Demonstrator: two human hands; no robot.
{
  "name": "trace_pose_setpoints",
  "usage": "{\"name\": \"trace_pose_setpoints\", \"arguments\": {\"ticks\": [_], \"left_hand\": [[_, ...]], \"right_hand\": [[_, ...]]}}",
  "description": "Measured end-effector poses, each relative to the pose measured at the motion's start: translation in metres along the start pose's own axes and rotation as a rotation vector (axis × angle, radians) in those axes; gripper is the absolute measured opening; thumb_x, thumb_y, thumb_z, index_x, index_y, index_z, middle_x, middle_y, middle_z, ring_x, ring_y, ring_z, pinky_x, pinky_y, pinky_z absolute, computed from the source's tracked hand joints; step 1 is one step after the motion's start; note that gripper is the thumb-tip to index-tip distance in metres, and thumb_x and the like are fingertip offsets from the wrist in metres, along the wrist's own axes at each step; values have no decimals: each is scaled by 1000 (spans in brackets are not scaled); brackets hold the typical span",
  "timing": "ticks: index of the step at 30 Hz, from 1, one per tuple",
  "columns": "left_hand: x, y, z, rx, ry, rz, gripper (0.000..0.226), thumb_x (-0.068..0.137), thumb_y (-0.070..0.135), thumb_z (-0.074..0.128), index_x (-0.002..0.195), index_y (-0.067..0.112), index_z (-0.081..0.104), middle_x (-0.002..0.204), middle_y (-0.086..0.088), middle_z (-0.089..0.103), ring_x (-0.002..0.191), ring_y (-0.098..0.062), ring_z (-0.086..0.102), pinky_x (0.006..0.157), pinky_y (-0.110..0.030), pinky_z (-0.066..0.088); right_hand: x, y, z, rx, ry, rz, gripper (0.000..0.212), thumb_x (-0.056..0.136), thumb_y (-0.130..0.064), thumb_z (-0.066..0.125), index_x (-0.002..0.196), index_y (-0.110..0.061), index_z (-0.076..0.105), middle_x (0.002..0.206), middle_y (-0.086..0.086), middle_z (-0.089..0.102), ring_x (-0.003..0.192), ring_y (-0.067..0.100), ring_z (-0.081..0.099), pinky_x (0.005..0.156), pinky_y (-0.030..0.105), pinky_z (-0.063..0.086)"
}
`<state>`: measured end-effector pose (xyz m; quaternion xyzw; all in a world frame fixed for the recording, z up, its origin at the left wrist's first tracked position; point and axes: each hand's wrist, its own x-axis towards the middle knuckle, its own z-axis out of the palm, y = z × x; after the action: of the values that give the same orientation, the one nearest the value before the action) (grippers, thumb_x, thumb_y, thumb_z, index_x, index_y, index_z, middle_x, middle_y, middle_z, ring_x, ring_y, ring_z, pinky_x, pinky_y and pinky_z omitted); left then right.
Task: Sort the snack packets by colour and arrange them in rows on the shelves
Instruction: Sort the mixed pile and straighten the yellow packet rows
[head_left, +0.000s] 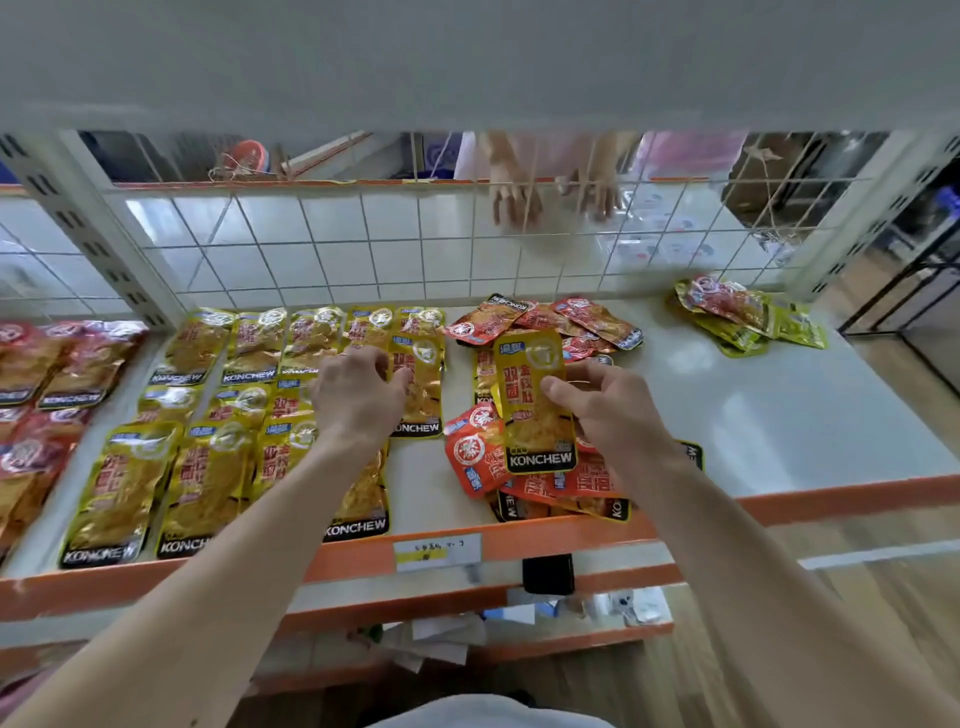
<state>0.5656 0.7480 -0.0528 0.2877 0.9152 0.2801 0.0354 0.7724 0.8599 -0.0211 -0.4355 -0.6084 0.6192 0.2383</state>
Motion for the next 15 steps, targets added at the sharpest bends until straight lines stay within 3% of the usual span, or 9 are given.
{"name": "trace_pose_setpoints", "arguments": {"ticks": [2, 5, 9, 15], "left_hand": [[4, -2, 3, 178, 2, 2, 36, 92, 48, 65, 109, 17, 72, 117, -12, 63, 119, -33, 48, 93, -43, 38], [7, -4, 4, 261, -20, 1, 40, 91, 56, 62, 105, 20, 73, 121, -9, 59, 121, -33, 44, 95, -44, 38], [9, -6, 4, 273, -37, 14, 42, 90, 57, 61, 104, 20, 73, 120, -9, 58, 121, -32, 45, 95, -44, 38], [2, -12, 2, 213, -5, 43, 43, 89, 56, 63, 111, 19, 67, 122, -11, 56, 123, -32, 45, 97, -45, 38]], "right_hand": [[1, 1, 2, -10, 4, -8, 12, 87, -20, 74, 99, -17, 71, 95, 3, 75, 89, 19, 73, 76, 34, 60], [2, 1, 6, -6, 0, -4, 11, 88, -20, 74, 99, -17, 71, 94, 2, 75, 89, 17, 72, 71, 28, 59], [2, 4, 12, 43, -11, 14, 9, 88, -17, 73, 97, -15, 72, 95, 5, 76, 92, 22, 73, 84, 43, 60], [-2, 5, 25, 22, -32, 12, 7, 90, -15, 71, 96, -12, 72, 98, 12, 73, 96, 27, 71, 86, 49, 59]]}}
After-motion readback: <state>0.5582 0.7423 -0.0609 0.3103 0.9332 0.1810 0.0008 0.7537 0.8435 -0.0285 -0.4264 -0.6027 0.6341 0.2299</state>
